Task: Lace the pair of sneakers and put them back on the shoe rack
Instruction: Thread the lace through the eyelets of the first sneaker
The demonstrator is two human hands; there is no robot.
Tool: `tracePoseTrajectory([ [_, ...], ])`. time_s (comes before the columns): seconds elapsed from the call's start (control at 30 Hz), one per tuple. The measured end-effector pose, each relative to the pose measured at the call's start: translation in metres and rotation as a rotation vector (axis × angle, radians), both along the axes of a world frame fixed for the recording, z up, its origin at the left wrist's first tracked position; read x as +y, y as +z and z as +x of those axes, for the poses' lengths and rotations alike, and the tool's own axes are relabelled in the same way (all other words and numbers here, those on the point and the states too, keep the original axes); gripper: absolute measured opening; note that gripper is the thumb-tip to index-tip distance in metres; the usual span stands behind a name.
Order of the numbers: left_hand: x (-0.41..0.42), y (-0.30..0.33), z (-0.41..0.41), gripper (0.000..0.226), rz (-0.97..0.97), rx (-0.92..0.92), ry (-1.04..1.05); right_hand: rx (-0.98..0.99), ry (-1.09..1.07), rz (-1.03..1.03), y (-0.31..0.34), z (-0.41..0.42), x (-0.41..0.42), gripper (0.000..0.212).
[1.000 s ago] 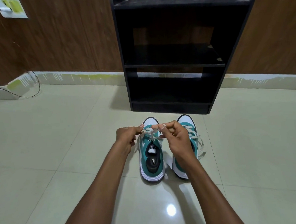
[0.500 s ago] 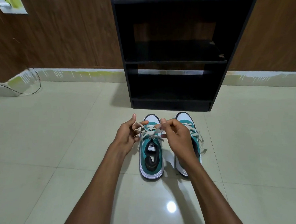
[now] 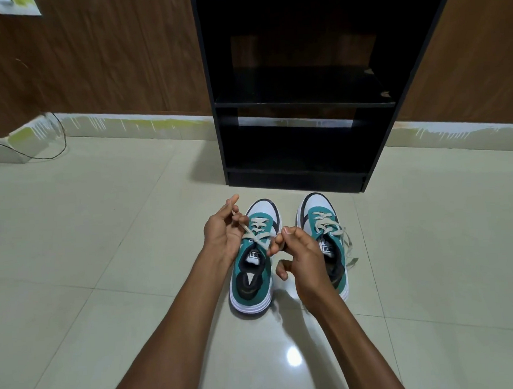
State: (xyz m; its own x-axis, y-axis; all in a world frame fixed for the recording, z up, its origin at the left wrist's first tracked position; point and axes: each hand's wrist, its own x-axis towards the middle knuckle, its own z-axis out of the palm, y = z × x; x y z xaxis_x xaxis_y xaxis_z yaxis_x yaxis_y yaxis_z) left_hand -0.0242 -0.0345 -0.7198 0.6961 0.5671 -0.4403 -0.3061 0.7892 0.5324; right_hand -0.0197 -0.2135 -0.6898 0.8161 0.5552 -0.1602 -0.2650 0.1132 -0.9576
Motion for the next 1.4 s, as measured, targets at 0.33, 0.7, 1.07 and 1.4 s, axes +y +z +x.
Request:
tracePoseTrajectory([
  [0.33,0.000,0.010,0.005,0.027,0.247,0.116,-0.237,-0.002,-0.020,0.151,0.004,0.002,0.000,0.026],
  [0.7,0.000,0.009,0.004,0.052,0.043,0.046,-0.211,0.014,0.037,0.145,-0.002,0.002,0.007,0.021],
  [1.07,-0.004,0.005,0.009,0.037,0.142,-0.026,-0.233,-0.007,0.110,-0.018,-0.001,0.000,0.005,0.024],
  [1.4,-0.001,-0.003,0.039,0.028,0.298,0.285,-0.041,-0.346,0.025,-0.110,-0.012,-0.019,0.009,0.026],
])
